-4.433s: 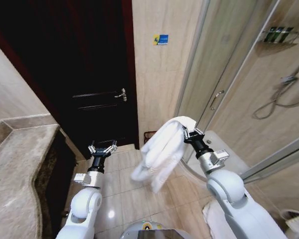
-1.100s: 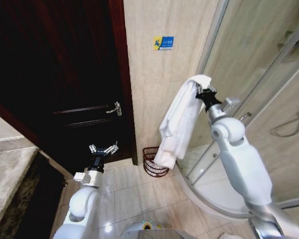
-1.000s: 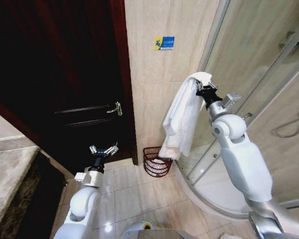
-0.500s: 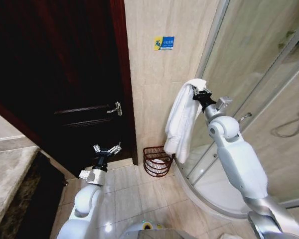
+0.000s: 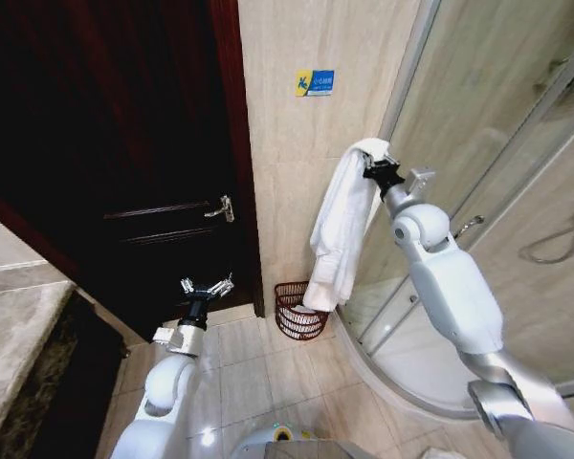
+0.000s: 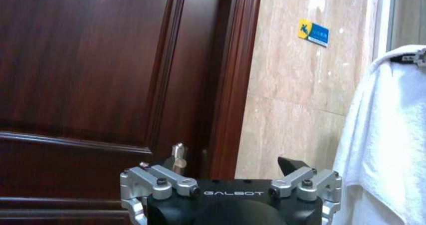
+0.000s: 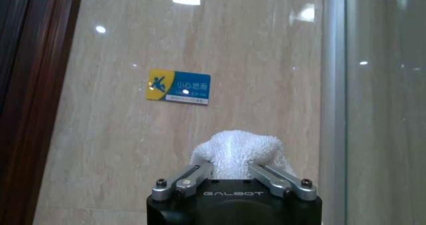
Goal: Discard the used towel into the hamper.
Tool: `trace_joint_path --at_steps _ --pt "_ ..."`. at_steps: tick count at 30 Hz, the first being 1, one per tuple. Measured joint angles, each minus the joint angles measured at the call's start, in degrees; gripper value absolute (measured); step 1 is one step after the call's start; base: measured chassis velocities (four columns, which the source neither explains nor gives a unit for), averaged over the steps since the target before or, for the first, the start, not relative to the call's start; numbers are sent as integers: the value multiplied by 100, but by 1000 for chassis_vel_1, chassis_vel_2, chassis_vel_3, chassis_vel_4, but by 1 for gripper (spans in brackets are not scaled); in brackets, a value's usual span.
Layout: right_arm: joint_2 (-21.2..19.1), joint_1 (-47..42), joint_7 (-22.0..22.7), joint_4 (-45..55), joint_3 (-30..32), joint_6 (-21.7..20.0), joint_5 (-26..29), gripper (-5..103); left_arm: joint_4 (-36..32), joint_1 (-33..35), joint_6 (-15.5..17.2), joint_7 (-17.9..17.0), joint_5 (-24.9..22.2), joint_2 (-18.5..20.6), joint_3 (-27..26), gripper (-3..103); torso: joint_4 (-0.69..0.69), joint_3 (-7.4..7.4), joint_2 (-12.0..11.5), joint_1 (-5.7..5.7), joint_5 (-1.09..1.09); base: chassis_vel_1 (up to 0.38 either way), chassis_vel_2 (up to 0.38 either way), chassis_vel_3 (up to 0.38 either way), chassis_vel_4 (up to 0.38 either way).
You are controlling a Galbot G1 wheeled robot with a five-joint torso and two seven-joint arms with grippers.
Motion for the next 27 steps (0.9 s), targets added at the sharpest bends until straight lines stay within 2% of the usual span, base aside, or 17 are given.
trace_joint_path --at_steps 13,22,27 --pt "20 290 42 -179 -174 -11 121 6 54 -67 -3 7 2 -14 18 100 0 0 0 0 -3 0 0 0 0" --pt "205 -161 -87 -391 -212 121 -23 6 74 -79 -3 7 -5 14 6 100 -1 0 0 0 0 0 0 0 0" --pt "310 -470 -166 -512 -232 242 -279 6 86 -84 -3 14 -9 15 22 100 -1 0 0 0 -1 0 0 0 0"
